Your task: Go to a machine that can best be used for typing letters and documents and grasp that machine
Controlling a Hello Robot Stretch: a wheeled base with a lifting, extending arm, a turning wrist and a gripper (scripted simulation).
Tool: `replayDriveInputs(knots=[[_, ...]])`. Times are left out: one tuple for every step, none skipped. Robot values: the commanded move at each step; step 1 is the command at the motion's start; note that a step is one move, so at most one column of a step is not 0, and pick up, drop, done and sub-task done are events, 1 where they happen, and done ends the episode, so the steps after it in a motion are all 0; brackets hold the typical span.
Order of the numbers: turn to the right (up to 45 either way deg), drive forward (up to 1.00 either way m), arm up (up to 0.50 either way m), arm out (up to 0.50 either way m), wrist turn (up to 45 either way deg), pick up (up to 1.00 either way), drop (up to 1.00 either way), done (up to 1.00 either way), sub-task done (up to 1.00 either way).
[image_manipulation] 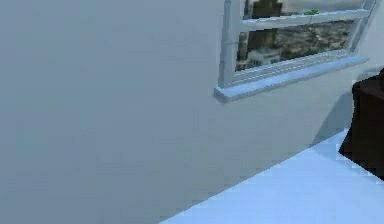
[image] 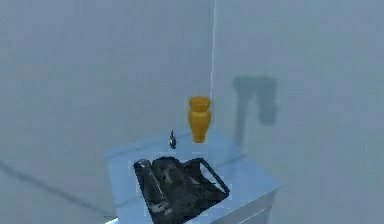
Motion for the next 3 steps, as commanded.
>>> replayDriveInputs(knots=[[-45.0, 0.00, 0.00, 0.00, 0.0, 0.00, 0.00, 0.00, 0.00], [-42.0, 0.00, 0.00, 0.00, 0.0, 0.00, 0.00, 0.00, 0.00], [0.0, 0.00, 0.50, 0.00, 0.0, 0.00, 0.00, 0.00, 0.00]])
